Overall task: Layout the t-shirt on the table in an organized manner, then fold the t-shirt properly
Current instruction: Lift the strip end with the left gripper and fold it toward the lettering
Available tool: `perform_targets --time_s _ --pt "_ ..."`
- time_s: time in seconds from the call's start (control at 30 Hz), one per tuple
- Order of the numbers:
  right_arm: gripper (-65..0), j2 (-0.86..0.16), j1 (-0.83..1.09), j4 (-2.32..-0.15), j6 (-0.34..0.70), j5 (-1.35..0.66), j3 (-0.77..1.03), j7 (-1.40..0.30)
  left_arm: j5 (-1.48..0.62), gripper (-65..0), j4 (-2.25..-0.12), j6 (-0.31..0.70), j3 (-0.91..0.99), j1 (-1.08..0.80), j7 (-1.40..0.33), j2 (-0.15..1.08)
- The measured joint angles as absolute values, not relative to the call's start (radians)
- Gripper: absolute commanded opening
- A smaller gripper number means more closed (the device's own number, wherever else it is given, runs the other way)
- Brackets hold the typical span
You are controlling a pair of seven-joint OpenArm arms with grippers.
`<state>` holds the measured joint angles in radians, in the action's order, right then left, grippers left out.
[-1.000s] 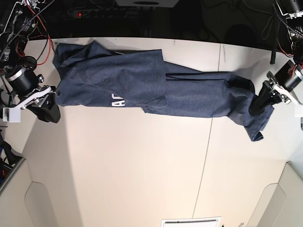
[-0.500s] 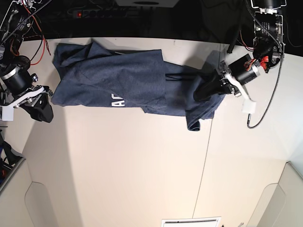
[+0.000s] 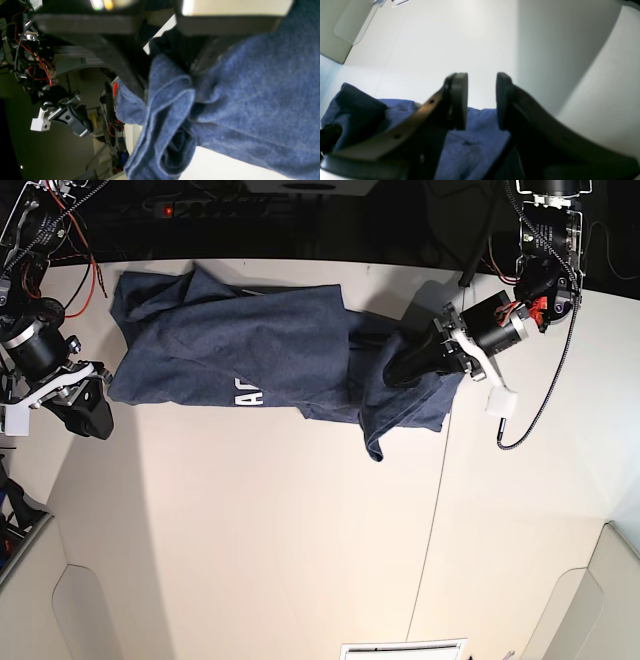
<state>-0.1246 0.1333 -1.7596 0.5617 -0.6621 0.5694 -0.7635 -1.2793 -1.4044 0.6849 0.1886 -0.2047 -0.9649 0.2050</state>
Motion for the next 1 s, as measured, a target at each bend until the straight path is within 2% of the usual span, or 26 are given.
perform_targets --time_s 0.33,0.43,0.5,0.7,0.87,1.0 --pt "-46.1 -0.125 0.133 -1.76 0.562 -0.662 0.569 -0.764 -1.208 -64.9 -1.404 0.685 0.147 -0.204 -0.944 0.205" --pt "-46.1 -0.125 0.133 -1.76 0.562 -0.662 0.569 -0.764 -1.175 -43.9 -1.404 0.685 0.148 -0.199 -0.923 0.181" --pt "-46.1 -0.125 0.133 -1.76 0.562 -0.662 0.569 -0.764 -1.171 -37.7 -1.404 0.685 0.147 -0.195 -0.919 0.16" --pt "-46.1 -0.125 0.133 -1.76 0.561 -0.662 0.569 -0.763 -1.221 -37.7 -1.404 0.685 0.147 -0.194 -0.947 0.126" --pt "-46.1 -0.125 0.133 -1.76 0.562 -0.662 0.569 -0.764 -1.457 -37.8 -1.404 0.685 0.148 -0.194 -1.103 0.127" --pt "-46.1 -0.125 0.133 -1.76 0.562 -0.662 0.569 -0.763 -1.45 -37.8 -1.418 0.686 0.147 -0.193 -1.189 0.127"
